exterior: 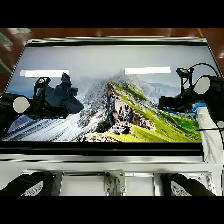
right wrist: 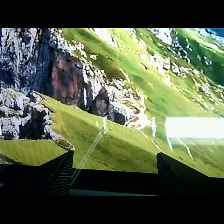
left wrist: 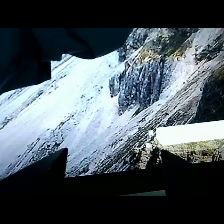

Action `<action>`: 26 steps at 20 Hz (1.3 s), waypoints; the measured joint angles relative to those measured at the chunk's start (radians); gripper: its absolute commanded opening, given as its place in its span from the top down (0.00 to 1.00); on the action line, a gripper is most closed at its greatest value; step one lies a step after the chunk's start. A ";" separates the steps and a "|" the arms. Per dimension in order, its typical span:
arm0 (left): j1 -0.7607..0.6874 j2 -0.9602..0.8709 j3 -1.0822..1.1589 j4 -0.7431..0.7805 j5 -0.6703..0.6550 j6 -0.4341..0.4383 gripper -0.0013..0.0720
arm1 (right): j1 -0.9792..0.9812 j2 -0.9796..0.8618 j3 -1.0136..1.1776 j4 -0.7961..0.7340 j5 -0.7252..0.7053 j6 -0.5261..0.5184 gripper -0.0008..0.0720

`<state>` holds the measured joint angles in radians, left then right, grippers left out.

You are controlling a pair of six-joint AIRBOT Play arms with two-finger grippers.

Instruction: Fold the shirts.

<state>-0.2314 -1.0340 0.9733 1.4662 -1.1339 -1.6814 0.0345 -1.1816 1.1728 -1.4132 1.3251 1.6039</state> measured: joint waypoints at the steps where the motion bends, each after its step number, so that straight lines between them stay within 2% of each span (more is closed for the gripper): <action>1: 0.000 0.000 0.000 0.000 0.000 0.000 0.01 | 0.000 0.000 0.000 0.000 0.000 0.000 0.11; 13: 0.000 0.000 0.000 0.000 0.000 0.000 0.01 | 0.000 0.000 0.000 0.000 -0.001 0.000 0.11; 20: 0.000 0.000 0.000 -0.001 0.000 -0.005 0.01 | 0.000 0.000 0.000 0.024 -0.097 0.008 0.11; 26: 0.000 -0.001 0.000 -0.014 0.062 -0.010 0.01 | 0.000 0.000 0.000 0.034 -0.137 0.008 0.11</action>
<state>-0.2314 -1.0351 0.9733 1.4525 -1.0718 -1.6913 0.0345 -1.1820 1.1728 -1.3788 1.1881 1.6119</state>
